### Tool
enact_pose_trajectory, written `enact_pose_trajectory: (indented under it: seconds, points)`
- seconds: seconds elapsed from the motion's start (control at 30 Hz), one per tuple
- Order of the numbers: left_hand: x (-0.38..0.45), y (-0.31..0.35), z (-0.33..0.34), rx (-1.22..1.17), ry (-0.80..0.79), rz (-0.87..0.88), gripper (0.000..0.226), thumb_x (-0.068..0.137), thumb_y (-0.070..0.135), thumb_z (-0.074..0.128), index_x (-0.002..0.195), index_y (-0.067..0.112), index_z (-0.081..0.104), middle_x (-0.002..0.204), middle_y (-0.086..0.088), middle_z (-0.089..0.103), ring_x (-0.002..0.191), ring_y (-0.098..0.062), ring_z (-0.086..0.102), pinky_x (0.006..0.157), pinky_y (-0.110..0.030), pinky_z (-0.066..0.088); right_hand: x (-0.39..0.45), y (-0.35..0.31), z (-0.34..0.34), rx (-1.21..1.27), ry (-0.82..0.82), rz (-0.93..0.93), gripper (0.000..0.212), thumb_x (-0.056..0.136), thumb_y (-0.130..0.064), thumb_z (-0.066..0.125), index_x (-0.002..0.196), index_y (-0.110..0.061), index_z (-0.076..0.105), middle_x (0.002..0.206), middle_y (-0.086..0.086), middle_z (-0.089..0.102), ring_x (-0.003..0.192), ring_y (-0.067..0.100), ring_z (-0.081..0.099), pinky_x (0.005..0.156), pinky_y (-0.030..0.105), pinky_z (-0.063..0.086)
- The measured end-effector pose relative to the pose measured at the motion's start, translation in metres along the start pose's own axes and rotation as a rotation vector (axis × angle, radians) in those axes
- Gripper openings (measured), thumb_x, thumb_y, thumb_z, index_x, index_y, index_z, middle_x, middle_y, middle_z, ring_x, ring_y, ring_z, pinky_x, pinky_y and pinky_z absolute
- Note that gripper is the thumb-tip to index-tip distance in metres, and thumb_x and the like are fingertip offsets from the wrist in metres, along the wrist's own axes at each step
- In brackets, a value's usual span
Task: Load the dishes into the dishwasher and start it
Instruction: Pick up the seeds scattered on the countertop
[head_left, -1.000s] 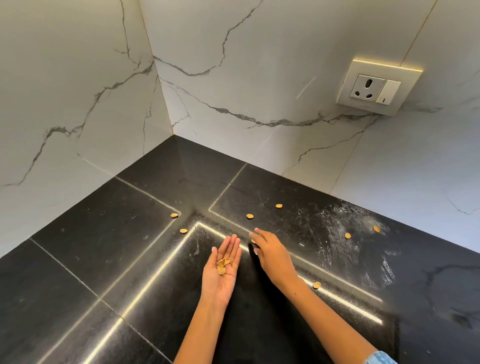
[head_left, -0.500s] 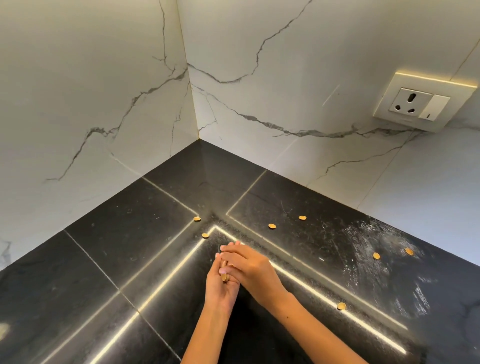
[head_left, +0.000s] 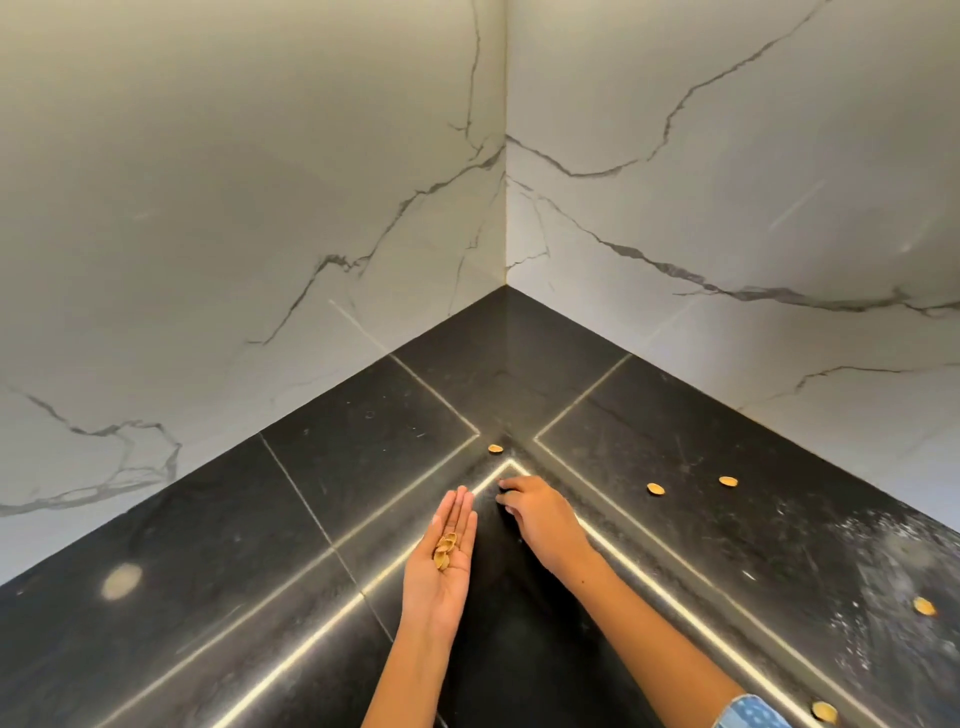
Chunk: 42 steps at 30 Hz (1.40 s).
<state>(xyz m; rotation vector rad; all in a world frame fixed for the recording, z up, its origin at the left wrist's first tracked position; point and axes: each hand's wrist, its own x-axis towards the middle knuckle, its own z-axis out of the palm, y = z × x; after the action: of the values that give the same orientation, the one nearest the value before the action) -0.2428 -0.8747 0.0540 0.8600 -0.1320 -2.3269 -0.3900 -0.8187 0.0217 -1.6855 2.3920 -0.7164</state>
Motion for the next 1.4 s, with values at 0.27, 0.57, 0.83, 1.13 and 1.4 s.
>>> enact_pose_trajectory:
  seconds: [0.27, 0.57, 0.83, 1.13, 1.4]
  points:
    - [0.012, 0.001, -0.007, 0.079, -0.022, 0.010, 0.032, 0.100, 0.009, 0.037, 0.127, -0.002, 0.053, 0.125, -0.015, 0.062, 0.121, -0.024, 0.054, 0.093, -0.037, 0.048, -0.020, -0.015, -0.011, 0.140, 0.279, -0.047, 0.022, 0.074, 0.007, 0.069, 0.090, -0.009, 0.072, 0.092, 0.000, 0.070, 0.086, 0.012, 0.065, 0.076, 0.025, 0.054]
    - [0.024, -0.011, 0.012, -0.035, -0.052, -0.075, 0.041, 0.100, 0.019, 0.038, 0.104, -0.008, 0.068, 0.119, -0.022, 0.063, 0.104, -0.027, 0.066, 0.087, -0.037, 0.053, -0.020, -0.053, -0.027, 0.245, 0.339, -0.370, 0.026, 0.097, -0.012, 0.045, 0.101, -0.005, 0.070, 0.110, 0.003, 0.068, 0.105, 0.008, 0.062, 0.092, 0.018, 0.048]
    - [0.031, 0.006, 0.007, -0.104, -0.021, -0.019, 0.039, 0.102, 0.018, 0.036, 0.115, -0.010, 0.060, 0.118, -0.025, 0.063, 0.108, -0.032, 0.061, 0.085, -0.042, 0.053, 0.042, 0.004, -0.002, -0.047, 0.121, -0.078, 0.048, 0.075, 0.010, 0.063, 0.120, -0.007, 0.062, 0.129, 0.009, 0.058, 0.121, 0.025, 0.054, 0.097, 0.036, 0.047]
    - [0.026, 0.013, 0.004, -0.043, -0.014, -0.017, 0.040, 0.102, 0.020, 0.037, 0.116, -0.008, 0.061, 0.122, -0.023, 0.061, 0.112, -0.031, 0.060, 0.090, -0.044, 0.050, 0.017, 0.001, 0.010, -0.108, 0.108, -0.039, 0.032, 0.069, 0.003, 0.071, 0.099, -0.009, 0.072, 0.104, 0.003, 0.069, 0.096, 0.019, 0.065, 0.077, 0.028, 0.056]
    - [0.016, -0.016, 0.017, 0.034, -0.039, -0.087, 0.039, 0.102, 0.020, 0.035, 0.123, -0.006, 0.054, 0.123, -0.022, 0.061, 0.111, -0.029, 0.062, 0.088, -0.038, 0.053, -0.031, -0.039, -0.046, 0.182, 0.347, -0.180, 0.014, 0.087, -0.007, 0.059, 0.095, -0.009, 0.070, 0.103, -0.002, 0.068, 0.098, 0.002, 0.062, 0.086, 0.011, 0.047]
